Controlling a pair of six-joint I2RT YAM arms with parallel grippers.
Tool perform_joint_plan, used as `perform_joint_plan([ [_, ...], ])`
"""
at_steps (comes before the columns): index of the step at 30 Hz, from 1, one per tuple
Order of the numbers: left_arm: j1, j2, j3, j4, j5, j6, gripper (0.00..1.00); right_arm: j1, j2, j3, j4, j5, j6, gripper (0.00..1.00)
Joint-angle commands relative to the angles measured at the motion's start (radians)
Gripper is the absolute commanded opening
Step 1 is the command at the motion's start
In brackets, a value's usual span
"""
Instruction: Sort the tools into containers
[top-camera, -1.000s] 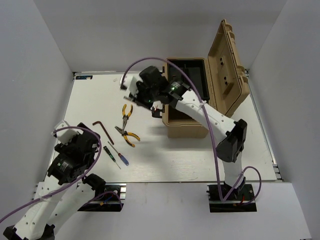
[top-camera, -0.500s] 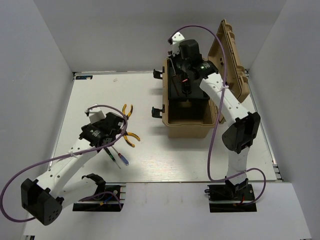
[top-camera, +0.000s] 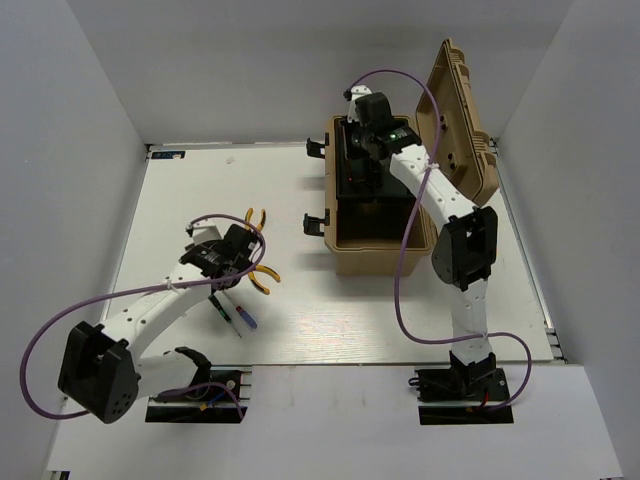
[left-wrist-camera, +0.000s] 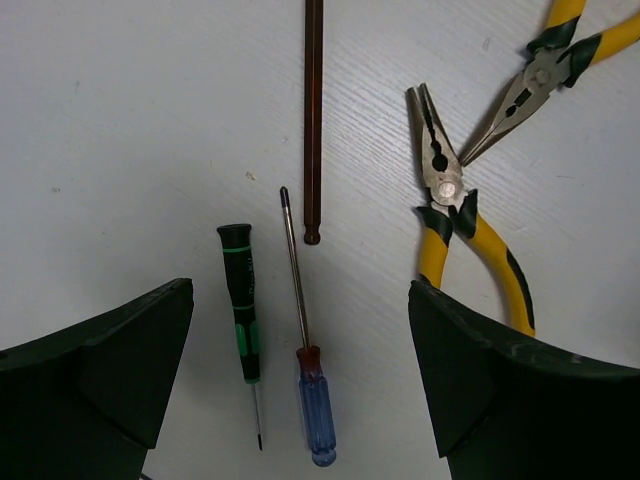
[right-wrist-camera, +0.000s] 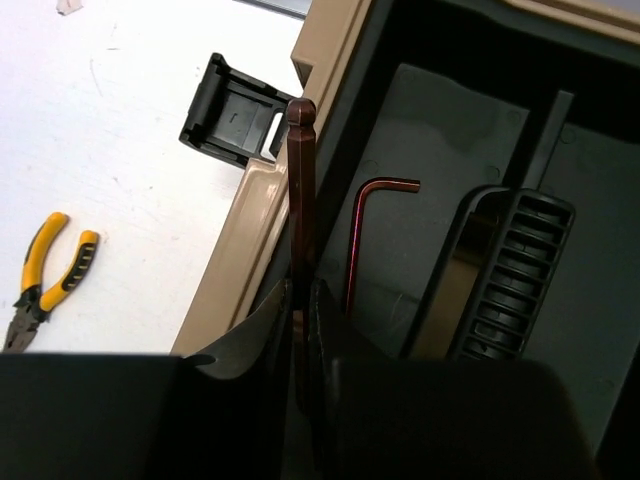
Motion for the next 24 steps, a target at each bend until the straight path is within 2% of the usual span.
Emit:
perform_joint_plan([
  [1, 0.012, 0.003, -0.02, 0.045, 0.031, -0.031, 0.99, -0.019, -0.017, 0.013, 0.047, -0.043, 0.036, 0.0],
  [2, 0.022, 0.018, -0.02, 0.059, 0.031, -0.031, 0.99, -0.022, -0.016, 0.012, 0.045, -0.059, 0.028, 0.11],
  [3, 0.022, 0.04, -0.02, 0.071, 0.031, -0.031, 0.99, -0.027, -0.013, 0.009, 0.036, -0.089, 0.03, 0.33],
  [4, 0.034, 0.052, -0.02, 0.071, 0.031, -0.031, 0.99, -0.03, -0.015, 0.009, 0.032, -0.108, 0.028, 0.37],
  [6, 0.044, 0.078, -0.02, 0.087, 0.031, -0.02, 0.99, -0.031, -0.023, 0.01, 0.026, -0.122, 0.024, 0.45],
  [12, 0.1, 0.177, -0.009, 0.171, 0.052, 0.029, 0.99, -0.024, -0.093, 0.053, -0.007, -0.143, -0.008, 0.46],
  [15, 0.137, 0.233, -0.009, 0.229, 0.053, 0.078, 0.99, -0.016, -0.153, 0.05, -0.022, -0.209, -0.039, 0.17],
  [16, 0.16, 0.252, -0.009, 0.229, 0.053, 0.087, 0.96, -0.016, -0.17, 0.043, -0.017, -0.259, -0.039, 0.0],
  [20, 0.217, 0.328, 0.025, 0.278, 0.065, 0.145, 0.84, 0.001, -0.24, -0.032, -0.025, -0.421, -0.071, 0.0],
  [24, 0.261, 0.388, 0.045, 0.317, 0.108, 0.178, 0.8, 0.03, -0.326, -0.14, -0.013, -0.467, -0.093, 0.0],
])
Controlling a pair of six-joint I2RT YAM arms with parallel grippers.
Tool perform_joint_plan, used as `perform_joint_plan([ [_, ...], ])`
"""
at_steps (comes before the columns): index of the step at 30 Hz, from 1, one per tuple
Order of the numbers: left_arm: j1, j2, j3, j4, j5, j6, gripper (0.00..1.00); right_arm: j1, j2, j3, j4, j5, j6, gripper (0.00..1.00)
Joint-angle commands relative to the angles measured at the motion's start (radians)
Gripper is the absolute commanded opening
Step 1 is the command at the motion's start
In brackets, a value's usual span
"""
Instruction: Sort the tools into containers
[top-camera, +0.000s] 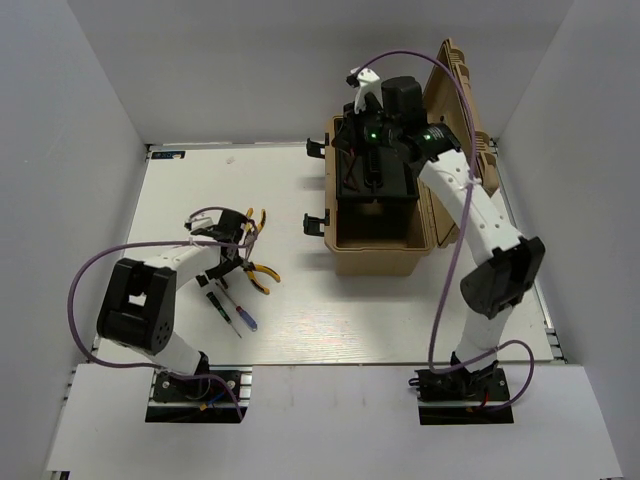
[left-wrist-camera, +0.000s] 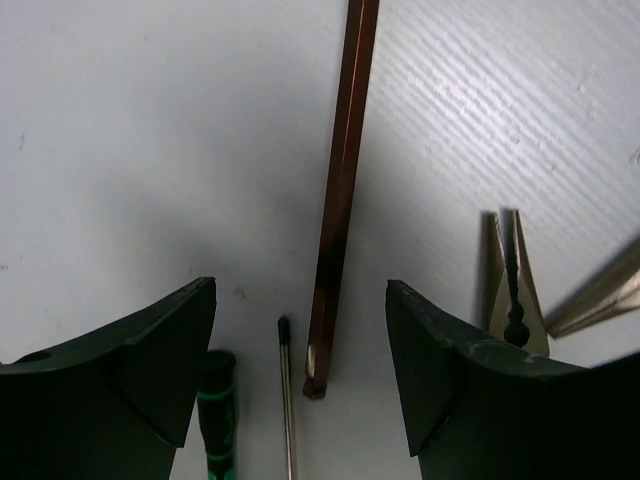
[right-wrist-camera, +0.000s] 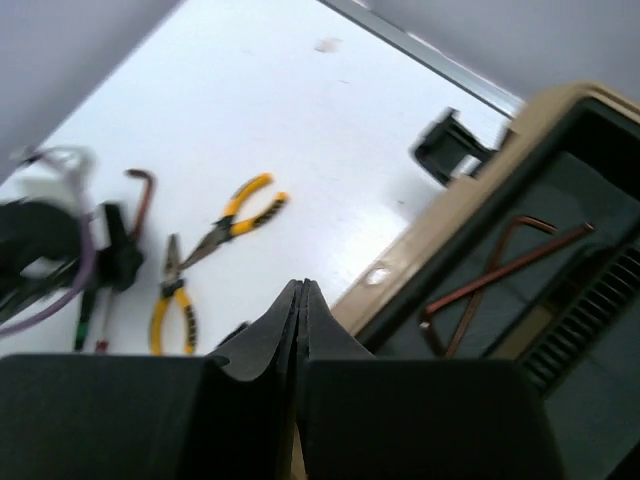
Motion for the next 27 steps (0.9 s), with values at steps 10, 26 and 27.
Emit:
perform_joint_plan([
  [10, 0.105, 0.134, 0.081, 0.096, 0.074, 0.079, 0.59, 0.064, -0.167, -0.228, 0.037, -0.117, -0.083, 0.0],
  [26, 0.142, 0.088, -0.101, 0.211, 0.211, 0.051, 0.41, 0.072, -0.259, -0.297, 0.038, -0.157, -0.064, 0.0],
  [27, 0.142, 0.088, -0.11, 0.211, 0.22, 0.051, 0.43, 0.072, -0.265, -0.3, 0.038, -0.157, -0.064, 0.0],
])
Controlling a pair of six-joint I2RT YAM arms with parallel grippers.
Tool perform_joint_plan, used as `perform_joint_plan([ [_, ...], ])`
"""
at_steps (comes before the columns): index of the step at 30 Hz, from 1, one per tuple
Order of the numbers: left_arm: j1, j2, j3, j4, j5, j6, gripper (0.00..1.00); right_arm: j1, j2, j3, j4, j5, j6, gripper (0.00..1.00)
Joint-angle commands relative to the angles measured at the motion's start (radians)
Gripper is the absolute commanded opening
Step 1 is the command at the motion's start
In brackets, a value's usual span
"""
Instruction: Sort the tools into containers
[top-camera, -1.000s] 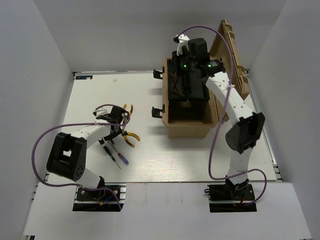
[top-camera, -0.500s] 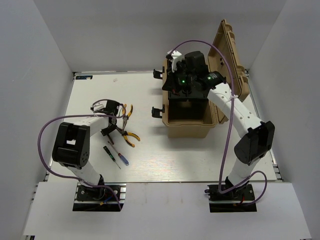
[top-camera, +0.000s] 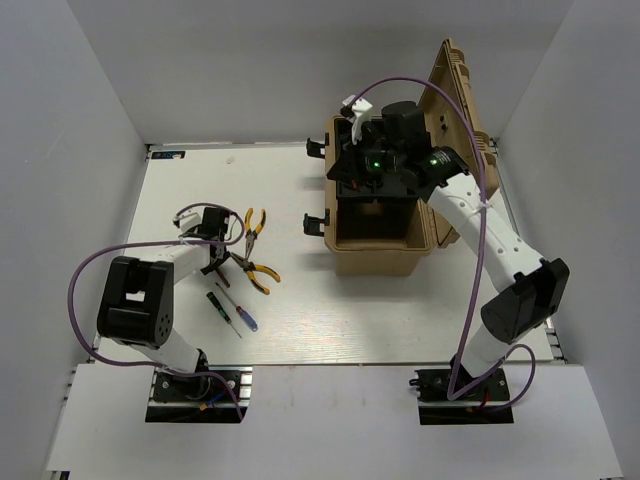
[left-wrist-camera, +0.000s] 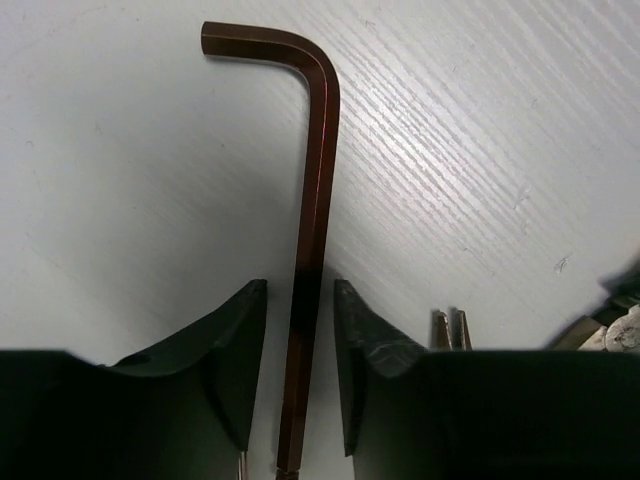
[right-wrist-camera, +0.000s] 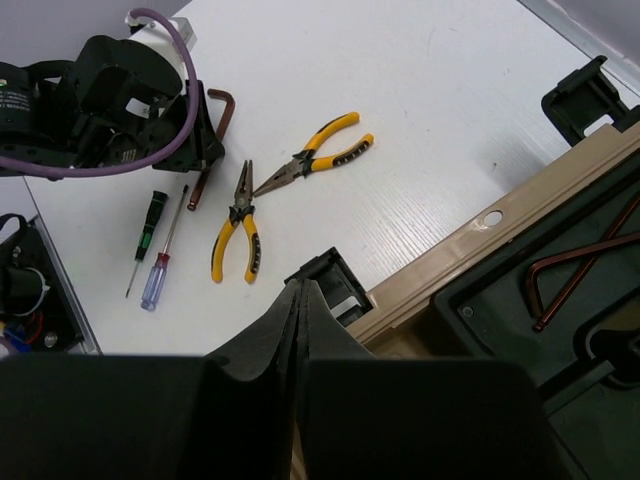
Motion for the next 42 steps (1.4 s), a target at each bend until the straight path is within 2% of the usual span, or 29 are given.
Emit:
perform_joint_plan([
  [1, 0.019, 0.043, -0.064, -0.055, 0.106, -0.011, 0.45, 0.007, -0.05, -0.021, 0.027, -0.024, -0.001, 0.0],
  [3, 0.019, 0.043, -0.074, -0.046, 0.115, -0.011, 0.46, 0.007, -0.059, -0.027, 0.032, -0.024, -0.001, 0.0],
  [6, 0.028, 0.043, -0.074, -0.037, 0.127, -0.011, 0.4, 0.004, -0.064, -0.028, 0.03, -0.027, 0.022, 0.0],
  [10, 0.028, 0.043, -0.083, -0.028, 0.136, -0.011, 0.22, 0.004, -0.076, -0.033, 0.029, -0.038, 0.03, 0.0],
  [11, 0.028, 0.043, -0.083, -0.028, 0.145, -0.002, 0.12, 0.004, -0.079, -0.041, 0.027, -0.037, 0.034, 0.0],
  [13, 0.028, 0.043, -0.074, -0.041, 0.146, -0.002, 0.0, 0.004, -0.093, -0.048, 0.024, -0.044, 0.027, 0.0],
  [14, 0.028, 0.028, -0.074, -0.042, 0.136, -0.002, 0.0, 0.005, -0.096, -0.051, 0.024, -0.047, 0.021, 0.09],
  [15, 0.028, 0.017, -0.05, -0.069, 0.106, 0.01, 0.0, 0.007, -0.102, -0.053, 0.015, -0.047, -0.021, 0.45],
  [16, 0.028, 0.003, -0.041, -0.081, 0.106, 0.01, 0.0, 0.005, -0.106, -0.051, 0.006, -0.053, -0.038, 0.46],
  [17, 0.016, -0.014, -0.03, -0.094, 0.084, 0.01, 0.0, 0.005, -0.108, -0.048, -0.002, -0.057, -0.053, 0.83],
  [18, 0.016, -0.055, -0.018, -0.104, 0.075, 0.033, 0.0, 0.007, -0.113, -0.048, -0.012, -0.049, -0.079, 0.9],
  [21, 0.007, -0.132, 0.041, -0.129, 0.086, 0.087, 0.0, 0.002, -0.116, -0.039, -0.035, -0.032, -0.127, 0.9],
  [22, 0.007, -0.188, 0.067, -0.129, 0.102, 0.107, 0.0, 0.002, -0.12, -0.035, -0.04, -0.029, -0.13, 0.9],
  [23, 0.007, -0.217, 0.079, -0.099, 0.16, 0.131, 0.0, 0.004, -0.122, -0.036, -0.042, -0.029, -0.144, 0.84],
  [24, 0.007, -0.245, 0.091, -0.076, 0.202, 0.159, 0.0, 0.004, -0.123, -0.036, -0.039, -0.02, -0.141, 0.42],
  [25, -0.004, -0.267, 0.123, -0.056, 0.242, 0.203, 0.0, 0.004, -0.119, -0.036, -0.042, -0.005, -0.141, 0.12],
  [26, -0.004, -0.293, 0.146, -0.046, 0.301, 0.216, 0.0, 0.005, -0.119, -0.036, -0.037, 0.017, -0.124, 0.0],
  [30, -0.034, -0.279, 0.33, -0.057, 0.429, 0.282, 0.0, 0.007, -0.114, -0.027, -0.048, 0.083, -0.142, 0.0],
  [32, -0.047, -0.245, 0.376, -0.008, 0.579, 0.343, 0.0, 0.013, -0.119, -0.033, -0.045, 0.214, -0.168, 0.0],
  [33, -0.068, -0.192, 0.439, 0.03, 0.647, 0.366, 0.0, 0.013, -0.119, -0.035, -0.028, 0.27, -0.177, 0.37],
  [34, -0.079, -0.155, 0.484, 0.031, 0.758, 0.403, 0.0, 0.011, -0.123, -0.042, -0.01, 0.314, -0.191, 0.6],
  [35, -0.091, -0.114, 0.53, 0.031, 0.815, 0.423, 0.0, 0.011, -0.128, -0.047, -0.003, 0.426, -0.202, 0.71],
  [36, -0.105, -0.078, 0.618, 0.031, 0.842, 0.432, 0.0, 0.004, -0.133, -0.05, 0.012, 0.465, -0.211, 0.78],
  [37, -0.135, -0.046, 0.66, 0.046, 0.881, 0.443, 0.0, 0.004, -0.134, -0.05, 0.018, 0.491, -0.214, 0.77],
  [38, -0.149, 0.012, 0.697, 0.057, 0.899, 0.453, 0.0, 0.004, -0.139, -0.054, 0.018, 0.524, -0.219, 0.59],
  [39, -0.163, 0.041, 0.769, 0.057, 0.899, 0.454, 0.0, 0.002, -0.152, -0.061, 0.027, 0.534, -0.226, 0.21],
  [40, -0.183, 0.073, 0.813, 0.057, 0.908, 0.464, 0.0, -0.001, -0.159, -0.07, 0.038, 0.561, -0.202, 0.0],
  [42, -0.192, 0.174, 0.93, 0.067, 0.948, 0.464, 0.0, -0.003, -0.174, -0.081, 0.032, 0.552, -0.191, 0.0],
])
